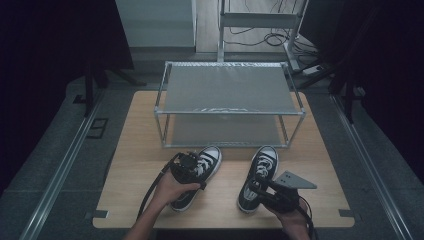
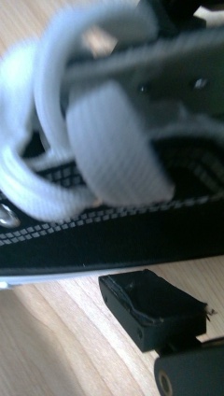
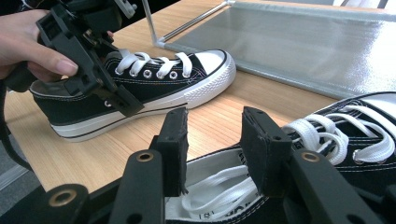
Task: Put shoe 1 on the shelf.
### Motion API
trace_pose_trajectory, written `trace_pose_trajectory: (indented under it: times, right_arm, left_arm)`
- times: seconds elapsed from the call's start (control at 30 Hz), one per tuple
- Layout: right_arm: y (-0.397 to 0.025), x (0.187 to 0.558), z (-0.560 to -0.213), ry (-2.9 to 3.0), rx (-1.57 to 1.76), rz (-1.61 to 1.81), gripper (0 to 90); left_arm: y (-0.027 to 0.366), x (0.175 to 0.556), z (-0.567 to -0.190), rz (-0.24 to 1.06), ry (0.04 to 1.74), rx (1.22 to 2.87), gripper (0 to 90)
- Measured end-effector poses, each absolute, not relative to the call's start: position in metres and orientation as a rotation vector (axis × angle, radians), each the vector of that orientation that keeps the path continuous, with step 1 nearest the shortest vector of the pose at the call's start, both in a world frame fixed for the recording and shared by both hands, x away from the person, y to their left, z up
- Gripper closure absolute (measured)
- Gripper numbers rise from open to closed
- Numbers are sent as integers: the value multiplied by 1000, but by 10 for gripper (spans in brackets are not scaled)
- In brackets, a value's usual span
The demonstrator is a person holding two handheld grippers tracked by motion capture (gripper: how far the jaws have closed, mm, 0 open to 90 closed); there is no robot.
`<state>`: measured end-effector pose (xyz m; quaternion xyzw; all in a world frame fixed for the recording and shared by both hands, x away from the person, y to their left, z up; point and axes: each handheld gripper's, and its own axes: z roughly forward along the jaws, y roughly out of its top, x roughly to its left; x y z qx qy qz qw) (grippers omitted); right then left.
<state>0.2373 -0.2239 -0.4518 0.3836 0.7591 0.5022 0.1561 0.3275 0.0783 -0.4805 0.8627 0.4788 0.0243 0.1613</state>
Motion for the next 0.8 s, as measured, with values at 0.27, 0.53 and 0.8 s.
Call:
trace_pose_trajectory:
  times: [0.27, 0.53, 0.8]
  right_arm:
    - [-226, 239, -454, 2171, 1107, 1436, 611]
    - [-227, 239, -453, 2166, 1112, 1439, 611]
    - [-231, 241, -452, 2162, 1121, 1444, 611]
  left_arm:
    - [81, 326, -479, 68, 1327, 2443, 151]
    - [81, 321, -465, 24, 1223, 2411, 160]
    - [84, 321, -430, 8, 1140, 2363, 161]
